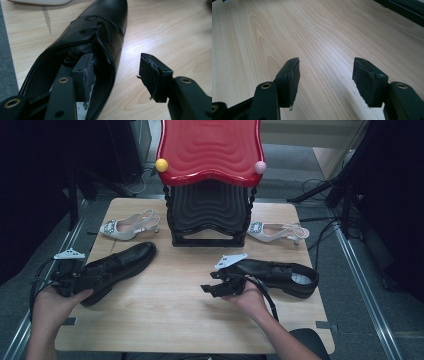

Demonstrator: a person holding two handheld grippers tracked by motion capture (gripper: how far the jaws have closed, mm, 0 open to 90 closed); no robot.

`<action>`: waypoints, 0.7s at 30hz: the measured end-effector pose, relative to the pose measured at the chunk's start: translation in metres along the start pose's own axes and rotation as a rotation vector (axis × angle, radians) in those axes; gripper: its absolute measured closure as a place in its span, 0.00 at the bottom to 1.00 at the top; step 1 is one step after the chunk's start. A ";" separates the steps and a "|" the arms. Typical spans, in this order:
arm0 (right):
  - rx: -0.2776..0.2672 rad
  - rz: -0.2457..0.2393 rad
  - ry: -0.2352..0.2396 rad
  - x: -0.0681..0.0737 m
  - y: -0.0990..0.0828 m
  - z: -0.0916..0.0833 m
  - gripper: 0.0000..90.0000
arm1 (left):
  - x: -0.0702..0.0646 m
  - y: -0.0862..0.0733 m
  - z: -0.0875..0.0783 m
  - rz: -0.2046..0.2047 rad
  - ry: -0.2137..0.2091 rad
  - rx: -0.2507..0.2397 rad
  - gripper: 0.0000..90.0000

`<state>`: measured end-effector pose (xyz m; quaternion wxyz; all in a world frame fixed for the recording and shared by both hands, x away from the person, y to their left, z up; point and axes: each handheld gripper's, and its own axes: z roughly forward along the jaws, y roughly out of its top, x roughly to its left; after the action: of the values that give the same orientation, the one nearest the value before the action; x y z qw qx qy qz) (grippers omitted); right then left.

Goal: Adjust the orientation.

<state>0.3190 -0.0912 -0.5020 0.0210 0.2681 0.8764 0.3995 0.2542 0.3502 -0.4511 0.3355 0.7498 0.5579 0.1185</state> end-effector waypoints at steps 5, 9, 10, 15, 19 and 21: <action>0.005 -0.001 -0.005 0.000 0.000 0.001 0.43 | 0.007 -0.004 -0.004 -0.028 -0.035 -0.010 0.56; 0.005 -0.002 -0.008 0.000 0.000 0.000 0.43 | 0.007 -0.005 -0.004 -0.019 -0.022 0.000 0.56; 0.004 0.000 -0.008 0.000 0.000 0.000 0.43 | 0.008 -0.006 -0.004 -0.022 -0.010 0.017 0.56; 0.002 0.005 -0.010 -0.002 0.000 -0.001 0.43 | 0.012 -0.009 0.002 -0.044 -0.018 0.017 0.55; 0.010 0.001 -0.009 -0.001 0.000 0.001 0.43 | 0.005 -0.003 0.018 -0.026 -0.007 0.018 0.55; 0.012 -0.004 -0.005 0.000 0.001 0.002 0.43 | 0.002 0.002 0.027 -0.023 -0.001 0.028 0.56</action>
<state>0.3199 -0.0898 -0.5028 0.0226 0.2674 0.8794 0.3933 0.2707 0.3417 -0.4703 0.3266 0.7480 0.5678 0.1065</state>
